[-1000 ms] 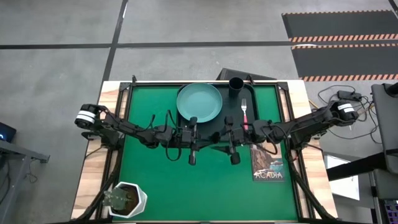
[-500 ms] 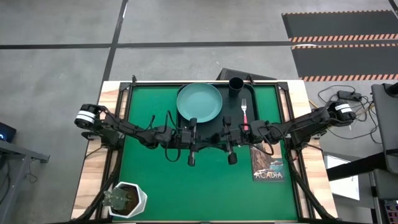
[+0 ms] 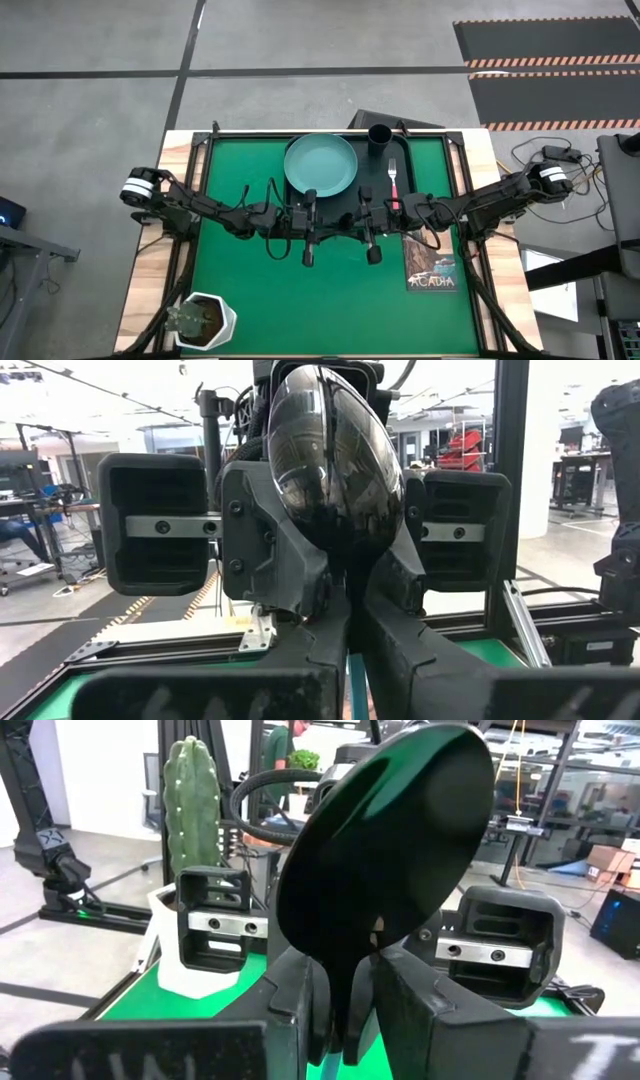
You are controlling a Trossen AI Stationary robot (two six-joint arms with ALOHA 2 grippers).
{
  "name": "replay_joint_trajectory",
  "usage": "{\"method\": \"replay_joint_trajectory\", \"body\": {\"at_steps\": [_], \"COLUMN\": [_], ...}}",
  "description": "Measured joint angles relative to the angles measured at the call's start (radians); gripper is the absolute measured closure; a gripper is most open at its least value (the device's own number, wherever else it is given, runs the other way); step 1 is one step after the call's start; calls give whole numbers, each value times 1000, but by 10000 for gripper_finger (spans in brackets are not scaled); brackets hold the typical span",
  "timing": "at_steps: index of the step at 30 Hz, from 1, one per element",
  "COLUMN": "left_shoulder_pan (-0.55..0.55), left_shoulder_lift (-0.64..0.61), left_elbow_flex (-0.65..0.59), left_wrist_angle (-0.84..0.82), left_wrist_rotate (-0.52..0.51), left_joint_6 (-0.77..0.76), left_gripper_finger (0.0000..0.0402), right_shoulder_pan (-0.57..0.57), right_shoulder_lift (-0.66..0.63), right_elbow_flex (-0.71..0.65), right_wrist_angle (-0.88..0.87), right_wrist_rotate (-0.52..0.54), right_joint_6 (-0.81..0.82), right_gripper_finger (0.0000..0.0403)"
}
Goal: Pick and place plate/cup/fork/spoon on tray
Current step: Put the blue spoon on the black serving tray to the right of the green plate
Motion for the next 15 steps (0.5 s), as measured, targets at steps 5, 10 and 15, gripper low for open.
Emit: {"method": "replay_joint_trajectory", "body": {"at_steps": [5, 10, 15], "left_shoulder_pan": [0, 2, 0], "left_shoulder_lift": [-2, -4, -12], "left_elbow_flex": [-2, -3, -3], "left_wrist_angle": [-28, -55, -54], "left_wrist_rotate": [10, 6, 4], "left_joint_6": [3, 8, 11], "left_gripper_finger": [360, 345, 345], "right_shoulder_pan": [0, 1, 0], "right_shoulder_lift": [0, -3, -13], "right_elbow_flex": [0, 0, 0], "right_wrist_angle": [-8, -18, -28], "right_wrist_rotate": [-15, -18, -11], "right_joint_6": [8, 17, 8], "right_gripper_finger": [340, 353, 382]}}
